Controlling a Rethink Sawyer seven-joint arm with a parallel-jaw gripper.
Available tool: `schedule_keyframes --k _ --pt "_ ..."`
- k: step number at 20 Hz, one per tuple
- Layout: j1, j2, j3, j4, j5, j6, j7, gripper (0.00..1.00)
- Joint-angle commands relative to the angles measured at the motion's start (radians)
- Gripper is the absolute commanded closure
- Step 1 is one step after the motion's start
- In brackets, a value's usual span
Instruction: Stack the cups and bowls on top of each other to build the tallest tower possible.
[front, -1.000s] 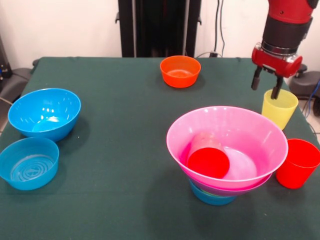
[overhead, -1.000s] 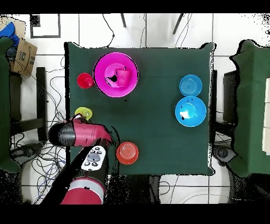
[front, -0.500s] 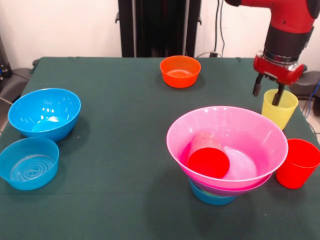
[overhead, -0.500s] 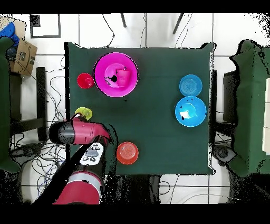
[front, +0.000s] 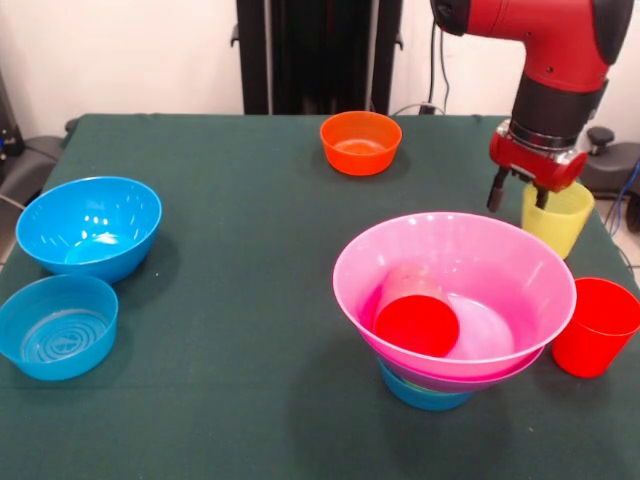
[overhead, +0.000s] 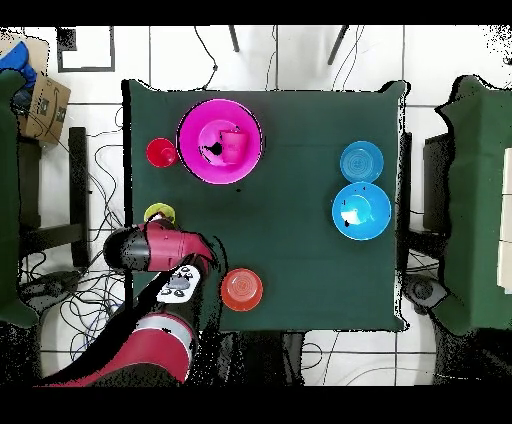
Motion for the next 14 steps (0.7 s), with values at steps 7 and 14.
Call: schedule_keyframes --k 7,14 --pt "0.057 0.021 0.027 -0.045 0.054 -0.014 0.151 0.00" --pt "0.087 0.013 -0.029 -0.055 0.068 0.046 0.157 1.00"
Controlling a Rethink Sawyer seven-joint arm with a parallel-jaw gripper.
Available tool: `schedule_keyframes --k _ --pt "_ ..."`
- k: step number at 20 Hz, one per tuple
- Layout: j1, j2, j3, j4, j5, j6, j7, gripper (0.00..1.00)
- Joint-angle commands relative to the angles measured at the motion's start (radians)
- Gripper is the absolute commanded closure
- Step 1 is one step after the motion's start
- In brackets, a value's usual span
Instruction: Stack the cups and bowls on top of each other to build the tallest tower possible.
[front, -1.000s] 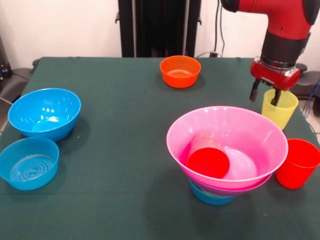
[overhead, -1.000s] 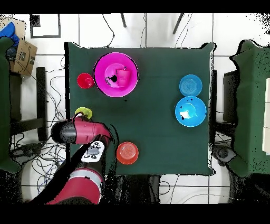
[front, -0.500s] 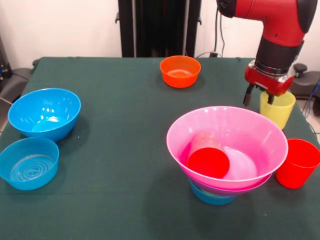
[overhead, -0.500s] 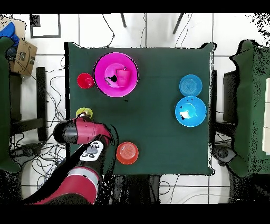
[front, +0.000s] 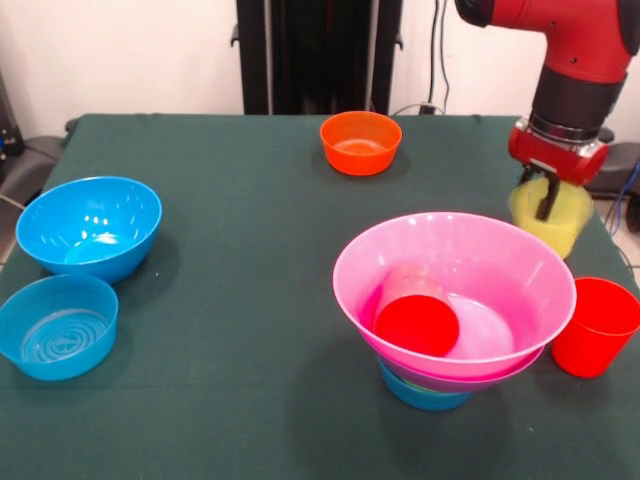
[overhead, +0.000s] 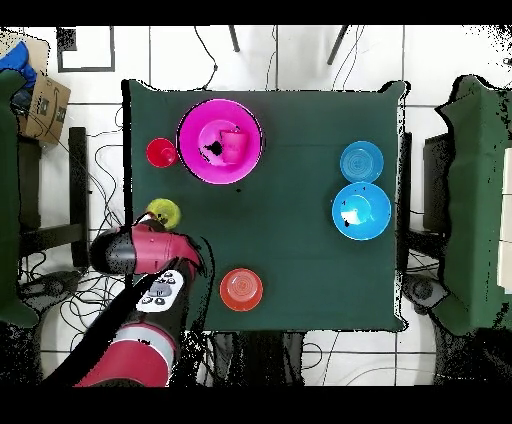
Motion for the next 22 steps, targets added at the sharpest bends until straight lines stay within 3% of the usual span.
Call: schedule_keyframes --k 1,8,22 --pt "0.013 0.015 0.017 -0.036 0.042 0.064 0.145 1.00" --pt "0.013 -0.039 0.023 -0.031 0.054 0.069 0.135 1.00" --pt "-0.019 -0.141 -0.039 -0.103 0.030 0.263 0.100 1.00"
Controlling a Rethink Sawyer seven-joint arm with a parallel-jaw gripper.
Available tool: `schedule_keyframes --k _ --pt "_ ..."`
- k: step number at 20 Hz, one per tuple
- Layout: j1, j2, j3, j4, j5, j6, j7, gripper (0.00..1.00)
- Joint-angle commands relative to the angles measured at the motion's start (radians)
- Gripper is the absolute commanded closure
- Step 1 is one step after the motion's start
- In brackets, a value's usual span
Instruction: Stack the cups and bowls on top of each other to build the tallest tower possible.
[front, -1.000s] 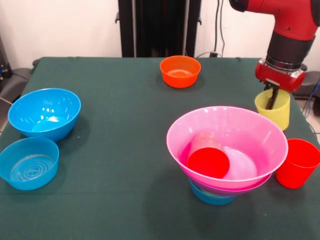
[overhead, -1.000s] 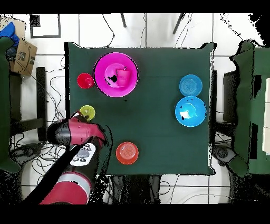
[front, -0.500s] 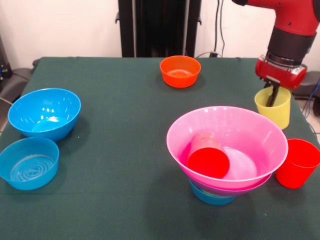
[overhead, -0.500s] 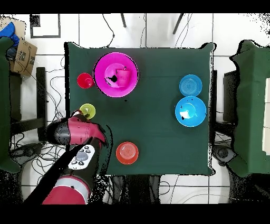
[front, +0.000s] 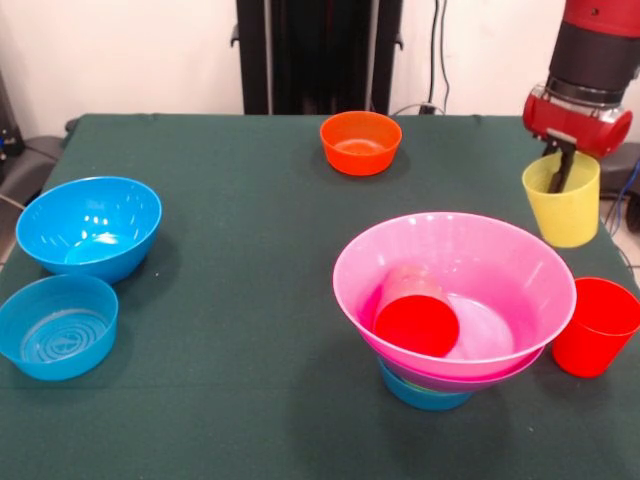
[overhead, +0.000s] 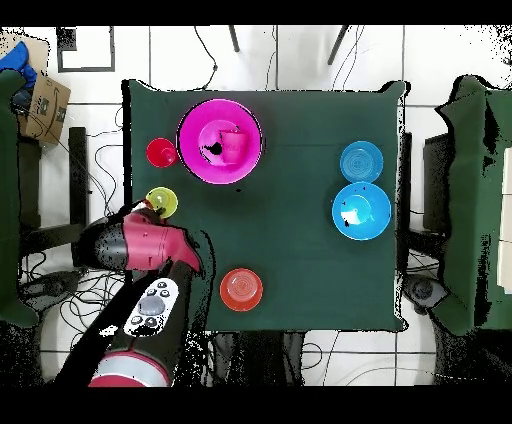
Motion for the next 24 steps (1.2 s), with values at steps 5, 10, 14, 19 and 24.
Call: schedule_keyframes --k 5,10,14,19,24 --pt "-0.065 -0.091 0.032 -0.105 -0.002 0.255 0.075 1.00" --pt "-0.089 -0.118 0.030 -0.134 -0.021 0.315 0.057 1.00" --pt "-0.115 -0.145 0.042 -0.149 -0.031 0.357 0.036 1.00" --pt "-0.159 -0.127 0.069 -0.200 -0.034 0.366 0.015 1.00" --pt "-0.188 -0.102 0.078 -0.285 -0.043 0.420 0.009 1.00"
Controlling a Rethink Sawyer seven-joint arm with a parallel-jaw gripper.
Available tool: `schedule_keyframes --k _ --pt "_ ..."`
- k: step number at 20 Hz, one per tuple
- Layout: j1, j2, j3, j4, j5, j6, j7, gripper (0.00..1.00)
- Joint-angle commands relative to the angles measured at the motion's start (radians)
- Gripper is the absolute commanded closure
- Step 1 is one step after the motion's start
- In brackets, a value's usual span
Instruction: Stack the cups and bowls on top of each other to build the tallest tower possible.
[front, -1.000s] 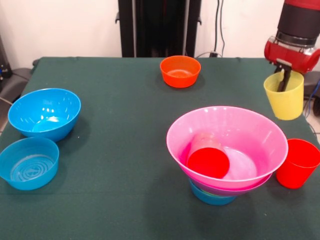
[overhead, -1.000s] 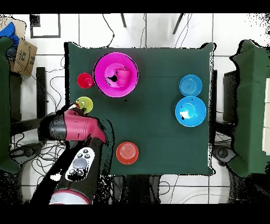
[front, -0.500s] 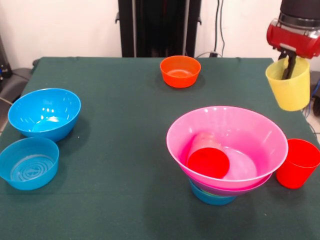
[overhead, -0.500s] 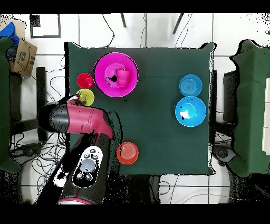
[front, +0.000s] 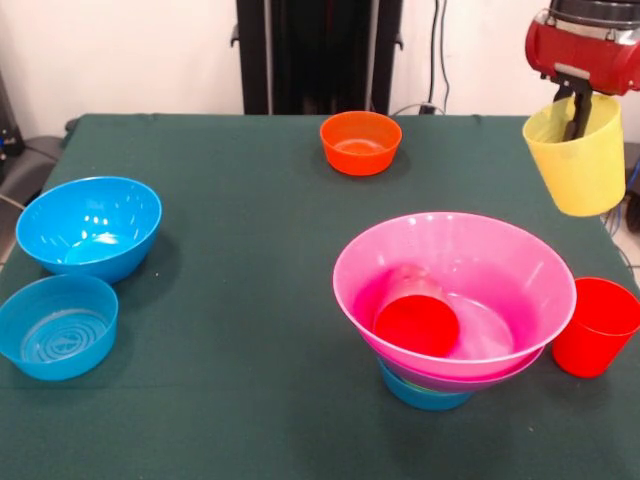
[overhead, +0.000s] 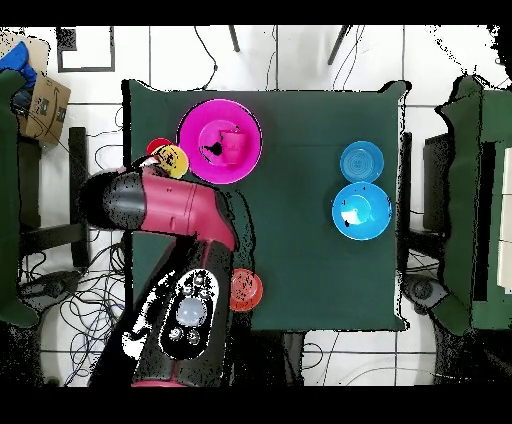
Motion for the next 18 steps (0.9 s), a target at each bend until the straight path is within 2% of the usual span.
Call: schedule_keyframes --k 1,4,8,18 --pt "-0.058 0.042 0.095 -0.145 -0.037 0.167 0.004 1.00" --pt "-0.075 0.064 0.083 -0.201 -0.053 0.200 -0.001 1.00" --pt "-0.095 0.109 0.081 -0.264 -0.069 0.197 -0.007 1.00" --pt "-0.119 0.209 0.089 -0.311 -0.093 0.085 -0.023 1.00"
